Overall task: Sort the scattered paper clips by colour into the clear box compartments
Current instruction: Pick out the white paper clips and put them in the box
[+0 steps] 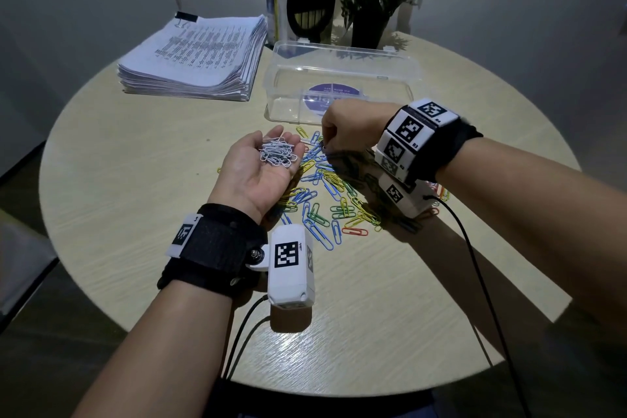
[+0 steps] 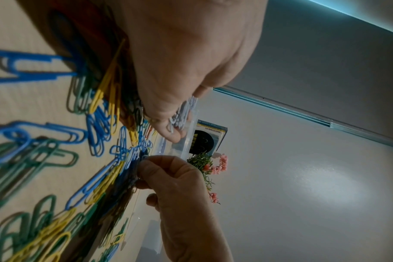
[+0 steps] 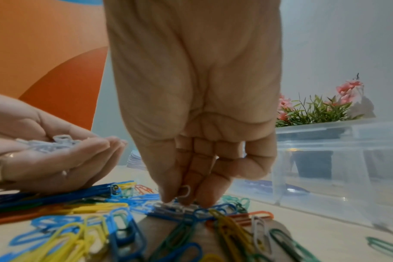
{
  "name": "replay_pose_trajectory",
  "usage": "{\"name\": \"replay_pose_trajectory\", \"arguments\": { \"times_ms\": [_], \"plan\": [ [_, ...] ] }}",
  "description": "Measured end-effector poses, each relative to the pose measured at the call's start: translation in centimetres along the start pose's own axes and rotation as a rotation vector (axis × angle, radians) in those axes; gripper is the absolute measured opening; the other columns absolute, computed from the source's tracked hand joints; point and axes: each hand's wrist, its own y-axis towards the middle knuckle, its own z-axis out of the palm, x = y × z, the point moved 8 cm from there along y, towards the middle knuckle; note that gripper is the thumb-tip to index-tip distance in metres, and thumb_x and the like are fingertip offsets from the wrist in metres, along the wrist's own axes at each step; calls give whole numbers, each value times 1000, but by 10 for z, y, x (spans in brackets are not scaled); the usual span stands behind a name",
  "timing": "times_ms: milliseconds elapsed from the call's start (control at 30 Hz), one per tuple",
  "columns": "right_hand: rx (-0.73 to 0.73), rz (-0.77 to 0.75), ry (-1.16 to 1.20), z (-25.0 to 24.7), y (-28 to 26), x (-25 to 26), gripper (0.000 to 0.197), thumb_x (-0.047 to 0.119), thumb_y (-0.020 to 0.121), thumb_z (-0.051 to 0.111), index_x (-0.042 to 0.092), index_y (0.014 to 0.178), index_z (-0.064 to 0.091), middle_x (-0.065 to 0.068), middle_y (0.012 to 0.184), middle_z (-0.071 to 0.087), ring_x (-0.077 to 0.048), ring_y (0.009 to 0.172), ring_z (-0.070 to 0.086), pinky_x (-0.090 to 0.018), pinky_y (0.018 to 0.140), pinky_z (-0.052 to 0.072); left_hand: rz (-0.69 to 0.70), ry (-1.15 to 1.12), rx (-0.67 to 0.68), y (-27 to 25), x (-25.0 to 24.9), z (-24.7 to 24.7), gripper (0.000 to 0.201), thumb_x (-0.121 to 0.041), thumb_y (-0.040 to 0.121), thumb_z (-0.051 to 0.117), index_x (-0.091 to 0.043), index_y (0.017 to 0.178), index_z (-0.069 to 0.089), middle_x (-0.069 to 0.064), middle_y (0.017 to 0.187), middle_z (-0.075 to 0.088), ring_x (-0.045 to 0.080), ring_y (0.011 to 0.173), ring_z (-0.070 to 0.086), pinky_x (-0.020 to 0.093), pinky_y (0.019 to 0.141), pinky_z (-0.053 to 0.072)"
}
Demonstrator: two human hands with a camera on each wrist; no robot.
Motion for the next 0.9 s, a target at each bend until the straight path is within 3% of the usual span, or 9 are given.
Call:
{"name": "replay_pose_trajectory", "arguments": {
  "times_ms": [100, 267, 367, 467, 700, 767, 867, 900],
  "plan": [
    [57, -42, -22, 4, -2, 6, 21, 18, 85, 69, 12, 104, 73, -3, 101, 71, -12, 80, 56, -17, 54, 39, 2, -5, -7, 0, 0, 0, 36, -21, 103, 28, 1, 90, 55, 14, 83, 56, 23, 78, 57, 37, 84, 46],
    [61, -21, -53, 7, -2, 4, 22, 22, 87, 64, 7, 102, 71, -7, 96, 70, -26, 88, 62, -26, 68, 42, 0, 0, -11, -1, 0, -1, 37, -21, 103, 28, 0, 90, 55, 14, 82, 56, 23, 78, 57, 36, 86, 45],
    [39, 15, -7, 4, -1, -2, 14, 24, 84, 67, 15, 95, 69, 1, 87, 63, -16, 80, 55, -26, 67, 41, -2, -2, -12, -1, 0, -1, 36, -21, 103, 28, 0, 90, 55, 14, 84, 56, 23, 78, 57, 36, 86, 46],
    [42, 27, 34, -1, -2, -5, 7, 25, 82, 69, 19, 84, 65, 6, 74, 60, -14, 72, 54, -24, 59, 40, -3, 11, -14, -1, 0, -2, 36, -21, 103, 29, 0, 90, 55, 14, 84, 56, 23, 79, 58, 36, 82, 47],
    [-18, -2, 390, -28, -9, 11, 2, 11, 83, 66, 10, 81, 66, -1, 66, 66, -8, 56, 59, -16, 48, 42, -9, 47, 16, -1, 1, 1, 35, -20, 102, 29, 1, 94, 55, 17, 93, 58, 27, 92, 56, 40, 92, 42],
    [-44, -59, 455, -35, -11, 29, 9, 10, 81, 69, 2, 86, 69, -5, 68, 68, -12, 59, 61, -20, 52, 47, -18, 39, 42, -1, 2, 3, 35, -20, 102, 28, 1, 94, 55, 18, 92, 59, 27, 88, 56, 39, 88, 45],
    [-54, -117, 528, -39, -12, 48, 20, 14, 80, 75, -1, 92, 72, -14, 79, 72, -20, 69, 69, -25, 62, 57, -28, 26, 78, 0, 3, 5, 42, -21, 102, 24, 2, 92, 57, 20, 86, 64, 27, 86, 57, 40, 99, 40],
    [-68, -113, 537, -40, -12, 48, 18, 13, 82, 73, -1, 93, 72, -16, 81, 73, -23, 73, 70, -28, 66, 60, -30, 16, 74, 0, 3, 5, 43, -21, 102, 23, 2, 93, 57, 19, 87, 63, 27, 86, 57, 40, 98, 41]
  ]
}}
